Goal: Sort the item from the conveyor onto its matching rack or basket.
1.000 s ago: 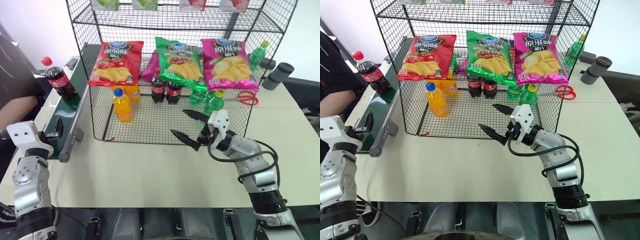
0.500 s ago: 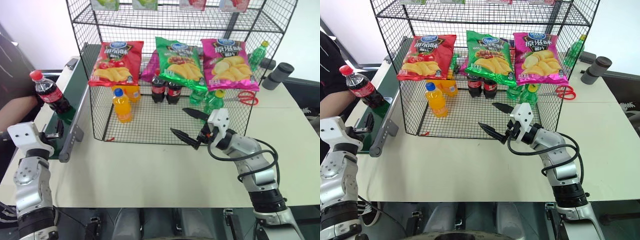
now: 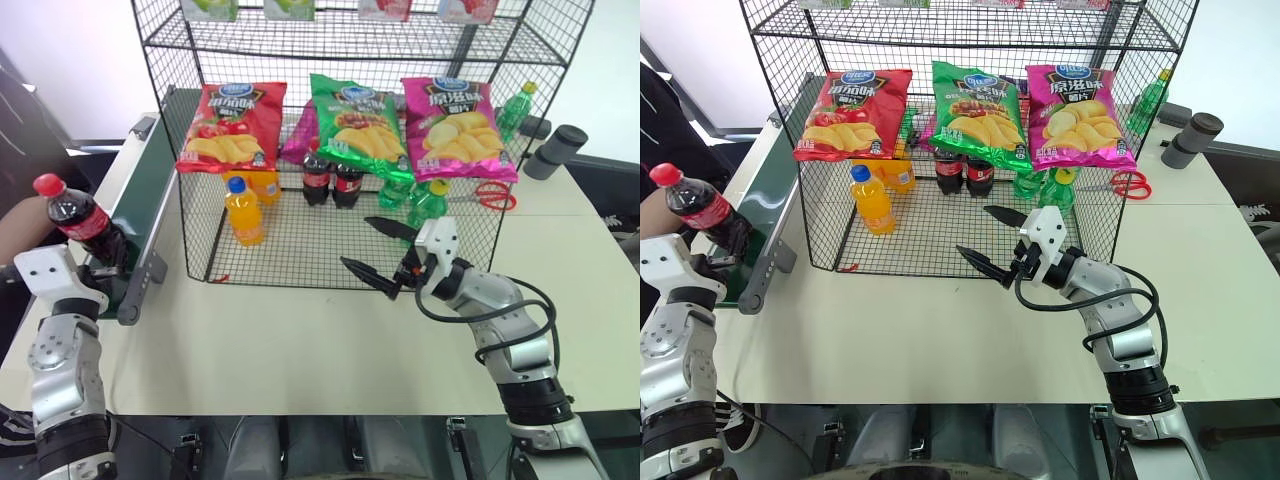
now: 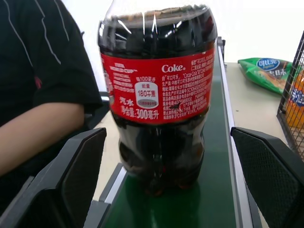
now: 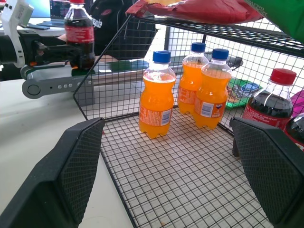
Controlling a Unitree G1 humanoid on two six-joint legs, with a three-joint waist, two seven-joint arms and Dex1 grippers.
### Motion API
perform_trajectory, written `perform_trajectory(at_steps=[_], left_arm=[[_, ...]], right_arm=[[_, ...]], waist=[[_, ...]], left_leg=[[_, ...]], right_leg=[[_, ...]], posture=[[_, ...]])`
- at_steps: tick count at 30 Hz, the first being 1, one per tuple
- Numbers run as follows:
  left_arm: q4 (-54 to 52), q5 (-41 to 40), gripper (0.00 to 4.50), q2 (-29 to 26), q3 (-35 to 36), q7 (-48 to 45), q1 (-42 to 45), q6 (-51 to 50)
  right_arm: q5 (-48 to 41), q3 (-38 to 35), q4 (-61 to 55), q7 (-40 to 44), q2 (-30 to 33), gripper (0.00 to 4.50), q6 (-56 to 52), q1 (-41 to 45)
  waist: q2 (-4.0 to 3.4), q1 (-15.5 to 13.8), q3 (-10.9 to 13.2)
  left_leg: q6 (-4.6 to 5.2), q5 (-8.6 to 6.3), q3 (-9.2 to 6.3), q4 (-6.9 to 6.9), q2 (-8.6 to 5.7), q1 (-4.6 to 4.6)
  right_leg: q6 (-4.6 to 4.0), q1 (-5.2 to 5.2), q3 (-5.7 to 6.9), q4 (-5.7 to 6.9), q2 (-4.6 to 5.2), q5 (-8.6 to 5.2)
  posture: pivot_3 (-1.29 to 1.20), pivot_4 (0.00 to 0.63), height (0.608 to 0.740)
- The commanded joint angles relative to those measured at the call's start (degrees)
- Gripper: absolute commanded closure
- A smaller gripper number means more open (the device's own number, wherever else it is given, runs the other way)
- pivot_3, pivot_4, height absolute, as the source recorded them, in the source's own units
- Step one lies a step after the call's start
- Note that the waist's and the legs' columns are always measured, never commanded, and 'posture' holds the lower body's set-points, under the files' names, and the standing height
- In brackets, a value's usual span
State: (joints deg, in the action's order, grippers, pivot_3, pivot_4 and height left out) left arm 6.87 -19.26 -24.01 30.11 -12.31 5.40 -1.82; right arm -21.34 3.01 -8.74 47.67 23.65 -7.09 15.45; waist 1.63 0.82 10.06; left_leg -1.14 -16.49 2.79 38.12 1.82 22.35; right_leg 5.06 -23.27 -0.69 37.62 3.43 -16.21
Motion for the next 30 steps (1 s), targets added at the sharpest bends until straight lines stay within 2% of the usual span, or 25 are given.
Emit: perform_trajectory(at_steps=[1, 6, 10, 19, 25, 28, 30], left_arm=[[0.2, -0.8, 0.0, -0.4, 1.3, -0.1, 0.4, 1.4], [1.4, -1.1, 0.0, -0.4, 1.4, -0.4, 0.4, 1.6], [1.4, -1.2, 1.1, -0.5, 1.4, -0.4, 0.1, 1.6], [-5.7, -7.8, 1.1, -3.2, 2.8, -7.1, -0.5, 0.4], [-19.4, -21.6, 1.1, -10.1, 1.4, -21.1, -4.9, -11.7], [-28.5, -27.5, 1.1, -14.1, -2.9, -25.5, -8.3, -20.4], [-32.6, -27.8, 1.1, -16.5, -7.8, -28.2, -8.9, -24.0]], right_arm=[[-0.3, -0.5, -1.1, 0.3, 0.0, 0.09, 1.3, 0.7], [0.0, -0.5, -0.8, 0.3, -0.2, 0.09, 1.7, 0.6], [0.1, -0.5, -0.9, 0.3, -0.2, 0.0, 1.8, 0.5], [-0.1, -0.7, -0.8, 0.4, 0.2, 0.0, 1.4, 1.0], [-3.2, -0.7, -2.6, 1.7, 1.1, 0.0, -4.8, 2.1], [-7.1, -0.9, -4.3, 3.3, 1.0, 0.0, -8.9, 2.3], [-10.2, -1.1, -5.9, 3.5, 0.6, 0.0, -12.1, 2.5]], waist=[[0.0, 0.0, 0.0], [0.0, 0.0, 0.0], [0.0, -0.2, 0.0], [0.07, 0.0, 0.0], [0.13, 0.1, 0.0], [0.09, 0.3, 0.0], [0.03, 0.3, 0.0]], left_leg=[[0.0, 0.0, 0.0, 0.0, 0.0, 0.0], [0.0, 0.0, 0.0, 0.0, 0.0, 0.0], [0.0, 0.0, 0.0, 0.0, -0.01, 0.0], [0.0, 0.0, -0.01, 0.0, -0.01, 0.06], [-0.02, -0.01, -0.04, -0.04, 0.0, 0.1], [-0.03, -0.01, -0.03, -0.1, 0.0, 0.1], [-0.03, -0.01, -0.04, -0.14, 0.0, 0.1]], right_leg=[[0.0, 0.0, 0.0, 0.0, 0.0, 0.0], [0.0, 0.0, 0.0, 0.0, 0.0, 0.0], [0.0, 0.0, 0.01, 0.0, 0.02, 0.0], [0.0, -0.05, 0.01, -0.02, 0.04, 0.0], [-0.03, -0.08, 0.01, -0.07, 0.11, -0.01], [-0.05, -0.07, -0.01, -0.15, 0.16, -0.02], [-0.05, -0.08, -0.01, -0.18, 0.17, -0.02]], posture=[[0.0, 0.15, 0.74], [0.0, 0.15, 0.74], [0.0, 0.15, 0.74], [0.0, 0.15, 0.74], [0.0, 0.15, 0.74], [0.0, 0.15, 0.74], [0.0, 0.15, 0.74]])
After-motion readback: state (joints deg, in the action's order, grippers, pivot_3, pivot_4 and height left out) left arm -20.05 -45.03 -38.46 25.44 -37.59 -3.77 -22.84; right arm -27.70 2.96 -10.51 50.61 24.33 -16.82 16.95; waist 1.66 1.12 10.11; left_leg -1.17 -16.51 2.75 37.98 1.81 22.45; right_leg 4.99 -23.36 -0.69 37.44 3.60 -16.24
